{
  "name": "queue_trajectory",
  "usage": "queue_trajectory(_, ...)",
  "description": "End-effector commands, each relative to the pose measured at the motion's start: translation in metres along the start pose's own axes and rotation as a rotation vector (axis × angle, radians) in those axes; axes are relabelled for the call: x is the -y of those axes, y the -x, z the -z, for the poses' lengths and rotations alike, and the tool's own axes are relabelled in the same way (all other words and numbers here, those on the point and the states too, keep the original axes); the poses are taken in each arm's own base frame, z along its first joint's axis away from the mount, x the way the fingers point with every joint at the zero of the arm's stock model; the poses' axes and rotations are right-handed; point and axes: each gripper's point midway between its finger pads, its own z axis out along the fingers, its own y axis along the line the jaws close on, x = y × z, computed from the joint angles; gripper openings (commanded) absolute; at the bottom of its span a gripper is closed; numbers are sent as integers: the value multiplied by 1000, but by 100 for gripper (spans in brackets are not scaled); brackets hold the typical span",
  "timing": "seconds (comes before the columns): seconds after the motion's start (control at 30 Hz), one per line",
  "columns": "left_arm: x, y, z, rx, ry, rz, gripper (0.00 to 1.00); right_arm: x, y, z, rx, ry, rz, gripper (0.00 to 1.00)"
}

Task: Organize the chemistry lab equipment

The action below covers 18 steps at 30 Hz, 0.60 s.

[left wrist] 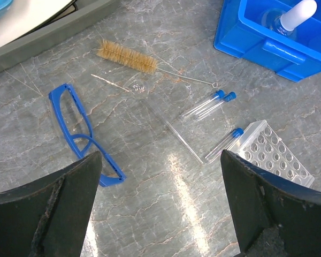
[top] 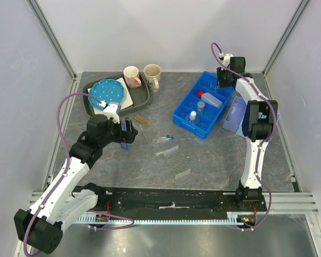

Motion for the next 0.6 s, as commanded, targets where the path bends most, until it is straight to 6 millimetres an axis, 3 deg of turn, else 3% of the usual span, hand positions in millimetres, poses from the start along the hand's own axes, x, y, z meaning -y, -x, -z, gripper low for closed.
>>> queue_trajectory(0.0, 9, 5, 5, 17, -45, 27, 98, -8, 36, 33, 81, 24, 5, 39)
queue_trajectory(0.13, 22, -11, 15, -14, -108, 118, 98, -12, 67, 73, 156, 27, 18, 48)
queue_trajectory(0.27, 35, -16, 27, -4, -164, 217, 98, -20, 83, 111, 212, 46, 54, 61)
queue_trajectory(0.3, 36, -17, 29, -3, -172, 232, 98, -25, 77, 116, 204, 65, 60, 63)
queue_trajectory(0.37, 41, -19, 33, -3, -190, 273, 98, -33, 86, 142, 241, 86, 77, 69)
queue_trajectory(0.4, 41, -19, 34, -3, -192, 287, 98, -40, 75, 146, 228, 122, 79, 71)
queue_trajectory(0.47, 42, -21, 35, -13, -189, 318, 98, -51, 79, 172, 265, 161, 93, 77)
queue_trajectory(0.5, 41, -23, 34, -23, -182, 329, 98, -57, 66, 174, 247, 184, 91, 79)
queue_trajectory(0.53, 40, -24, 33, -25, -175, 337, 98, -65, 72, 194, 284, 209, 102, 81)
queue_trajectory(0.57, 39, -26, 33, -34, -167, 350, 98, -68, 70, 201, 292, 219, 102, 87)
